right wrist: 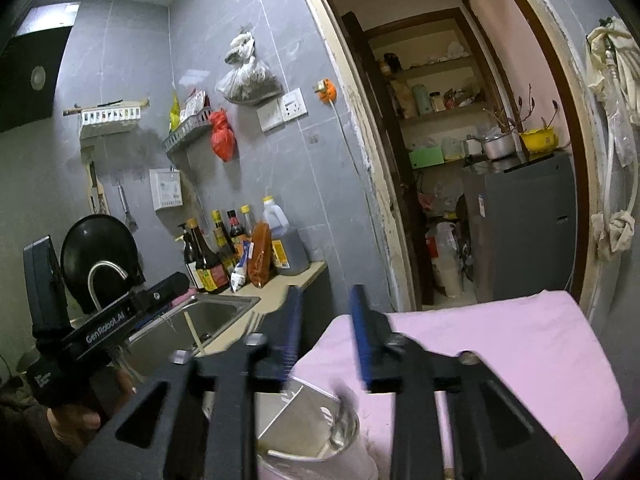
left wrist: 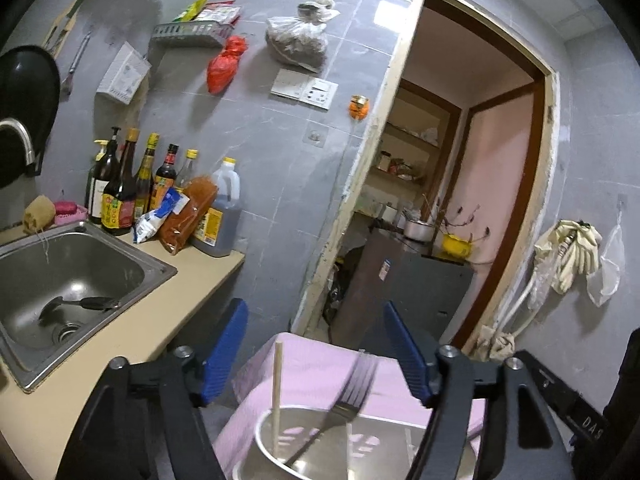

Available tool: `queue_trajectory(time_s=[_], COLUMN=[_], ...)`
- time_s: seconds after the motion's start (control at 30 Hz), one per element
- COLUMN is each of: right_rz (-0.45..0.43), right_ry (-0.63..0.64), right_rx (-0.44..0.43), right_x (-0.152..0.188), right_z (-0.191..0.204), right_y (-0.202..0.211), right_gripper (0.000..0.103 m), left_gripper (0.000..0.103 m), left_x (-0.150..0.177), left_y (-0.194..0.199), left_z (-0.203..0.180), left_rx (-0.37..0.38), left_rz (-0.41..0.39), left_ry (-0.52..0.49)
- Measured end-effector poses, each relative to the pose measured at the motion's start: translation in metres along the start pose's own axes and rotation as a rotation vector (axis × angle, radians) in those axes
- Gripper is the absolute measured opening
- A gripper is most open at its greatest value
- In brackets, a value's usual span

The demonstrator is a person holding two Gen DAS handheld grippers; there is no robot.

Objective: Organize utensils
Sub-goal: 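Bring both open tools back to the remaining utensils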

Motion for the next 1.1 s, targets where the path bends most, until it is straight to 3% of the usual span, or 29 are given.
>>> queue_trajectory(time_s=[0.2,0.33,0.5,0.77,0.93,1.1], right_rz=[-0.015,-0.039,-0.048,-0.015,0.032,0.082], right_ry=[-0.014,-0.007,0.018,0.076,0.092,0.049], right_rx=[-0.010,0.012,0.057,0.169,0.250,0.311], right_x=[-0.015,-0.026,-0.031,-0.018,-0.001,0.017], right_z=[-0.005,-0.012,-0.028,-0.067,-0.100,-0.142], right_y=[0.023,0.044,0.075,0.120,0.141,0.152], right_gripper=[0.033,0.052,0.066,0.096,0.102,0.102], left_gripper=[0.076,0.083,0.097,0.102,0.102,0.102], left_x=[-0.001,-0.002,0.002,0.029,0.059,0.097], left_y=[0.014,0.025,0.038,0.058,0.061,0.055], left_z=[-0.021,-0.039,-0.068,-0.117,-0.146,-0.174], left_rx=[0.004,0.005,0.015,0.017,0.027,0.064], left_rz=[0.031,0.044,0.048,0.052,0.068,0.146], left_ry=[-0.019,-0.045,-0.101,-0.170,-0.214,-0.257])
Point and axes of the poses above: each gripper's, at about its wrist camera, not at the fingertips, and y roughly against the way its jaws point, z to its left, x to its underside, the point moved 4 cm from there along -y, roughly the way its jaws point, and after that the axes turned 5 degrees about z, right-handed, at the moved point
